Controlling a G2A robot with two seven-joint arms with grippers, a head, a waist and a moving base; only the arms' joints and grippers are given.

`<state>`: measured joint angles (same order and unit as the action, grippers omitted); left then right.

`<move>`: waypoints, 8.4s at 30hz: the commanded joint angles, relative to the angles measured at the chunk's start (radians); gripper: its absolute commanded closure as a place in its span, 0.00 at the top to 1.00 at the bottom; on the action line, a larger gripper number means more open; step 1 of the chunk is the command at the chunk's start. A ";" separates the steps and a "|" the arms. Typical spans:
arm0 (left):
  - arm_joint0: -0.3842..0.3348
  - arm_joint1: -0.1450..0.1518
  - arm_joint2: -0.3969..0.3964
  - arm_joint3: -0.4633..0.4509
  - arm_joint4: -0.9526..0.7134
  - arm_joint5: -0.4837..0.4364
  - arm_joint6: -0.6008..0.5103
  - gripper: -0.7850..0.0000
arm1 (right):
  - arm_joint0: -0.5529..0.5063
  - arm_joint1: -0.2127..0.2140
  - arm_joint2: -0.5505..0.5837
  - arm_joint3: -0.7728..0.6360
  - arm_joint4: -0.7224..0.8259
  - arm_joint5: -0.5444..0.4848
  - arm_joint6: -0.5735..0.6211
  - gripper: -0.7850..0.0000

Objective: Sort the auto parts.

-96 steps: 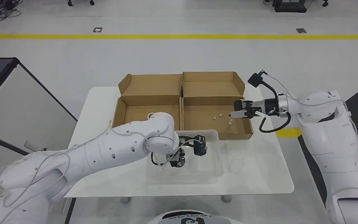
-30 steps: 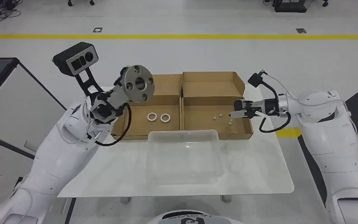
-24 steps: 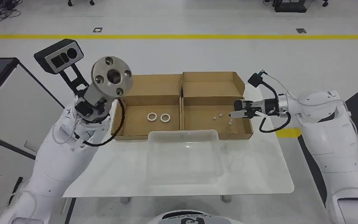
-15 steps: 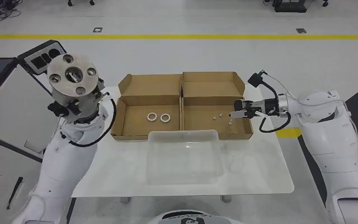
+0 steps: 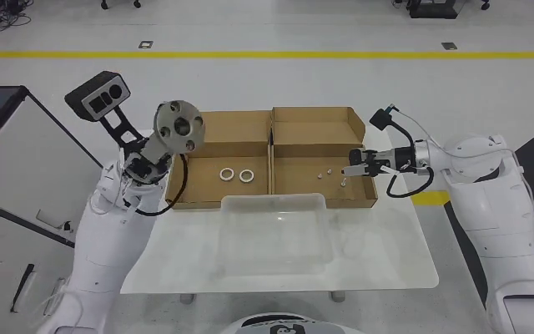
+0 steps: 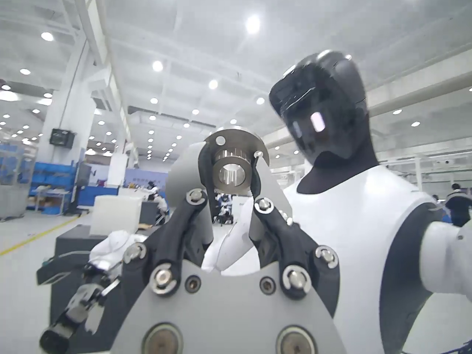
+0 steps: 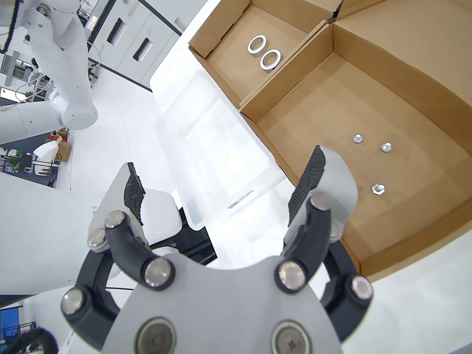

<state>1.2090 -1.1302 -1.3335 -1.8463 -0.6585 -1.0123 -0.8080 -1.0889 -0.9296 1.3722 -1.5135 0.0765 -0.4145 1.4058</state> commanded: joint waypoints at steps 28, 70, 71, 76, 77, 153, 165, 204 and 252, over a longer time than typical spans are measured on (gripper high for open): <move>-0.007 -0.020 0.002 -0.026 -0.064 0.000 0.000 0.00 | 0.000 0.000 0.000 0.000 0.000 0.000 0.000 1.00; -0.007 -0.013 -0.010 -0.080 -0.199 0.022 0.017 0.00 | 0.000 0.000 0.000 0.000 0.000 0.000 0.000 1.00; -0.004 -0.012 -0.015 -0.079 -0.178 0.038 0.019 0.00 | 0.000 0.000 0.000 0.000 0.000 0.000 0.000 1.00; 0.036 -0.007 -0.045 -0.047 -0.074 0.119 0.009 0.00 | 0.000 0.000 0.000 0.000 0.000 0.000 0.000 1.00; 0.048 -0.006 -0.049 -0.046 -0.061 0.133 0.007 0.00 | 0.000 0.000 0.000 0.000 0.000 0.000 0.000 1.00; -0.487 0.124 0.453 0.686 1.391 0.204 -0.204 0.00 | 0.000 0.000 0.000 0.000 0.000 0.000 0.000 1.00; -0.587 0.107 0.610 0.859 1.420 0.171 -0.170 0.00 | 0.000 0.000 0.000 0.000 0.000 0.000 0.000 1.00; -0.690 -0.040 0.811 1.228 1.505 0.113 -0.009 0.14 | 0.000 0.000 0.000 0.000 0.000 0.000 0.000 1.00; -0.138 0.335 0.085 0.211 0.852 0.101 -0.066 1.00 | 0.000 0.000 0.000 0.000 0.000 0.000 0.000 1.00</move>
<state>1.0085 -0.8092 -1.1968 -1.5688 0.2302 -0.9342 -0.8670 -1.0889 -0.9296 1.3722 -1.5135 0.0765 -0.4145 1.4058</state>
